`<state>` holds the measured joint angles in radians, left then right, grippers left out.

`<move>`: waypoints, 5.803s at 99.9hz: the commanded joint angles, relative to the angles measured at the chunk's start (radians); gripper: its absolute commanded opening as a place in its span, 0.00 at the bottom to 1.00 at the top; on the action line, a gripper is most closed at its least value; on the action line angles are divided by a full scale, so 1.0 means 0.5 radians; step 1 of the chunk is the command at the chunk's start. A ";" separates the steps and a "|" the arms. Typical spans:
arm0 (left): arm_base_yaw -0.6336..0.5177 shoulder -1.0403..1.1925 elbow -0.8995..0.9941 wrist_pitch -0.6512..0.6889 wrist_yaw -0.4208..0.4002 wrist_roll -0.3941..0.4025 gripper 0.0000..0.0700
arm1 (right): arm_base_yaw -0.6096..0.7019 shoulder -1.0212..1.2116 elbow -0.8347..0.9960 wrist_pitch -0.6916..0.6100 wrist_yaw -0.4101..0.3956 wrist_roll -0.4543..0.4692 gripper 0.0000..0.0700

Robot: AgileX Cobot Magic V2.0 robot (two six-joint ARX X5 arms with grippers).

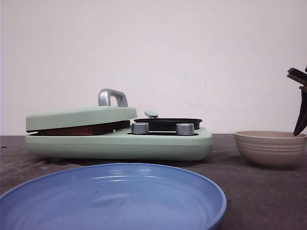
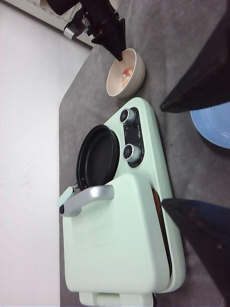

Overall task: Make breakfast with bread and shrimp
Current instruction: 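Lower the right gripper to the shrimp bowl rim and grasp it, then lift the shrimp bowl with the right gripper toward the frying pan, then tilt the bowl over the frying pan to pour the shrimp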

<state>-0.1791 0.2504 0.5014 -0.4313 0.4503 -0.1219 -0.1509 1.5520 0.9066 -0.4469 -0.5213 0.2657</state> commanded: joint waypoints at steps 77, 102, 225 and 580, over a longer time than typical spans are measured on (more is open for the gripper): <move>-0.003 0.008 0.006 0.017 -0.056 0.025 0.41 | 0.036 0.229 0.024 0.185 -0.004 0.031 0.18; -0.003 0.008 0.006 0.017 -0.065 0.025 0.41 | 0.037 0.229 0.024 0.207 -0.004 0.031 0.11; -0.003 0.008 0.006 0.008 -0.063 0.024 0.41 | 0.266 0.146 0.645 -0.008 0.235 -0.063 0.00; -0.004 -0.204 0.006 0.023 0.043 0.064 0.41 | 1.608 0.783 1.553 1.419 2.656 -3.076 0.00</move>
<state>-0.1791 0.1505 0.5014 -0.4297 0.4706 -0.0959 0.6422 1.9270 1.6615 0.2455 0.8013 -1.2606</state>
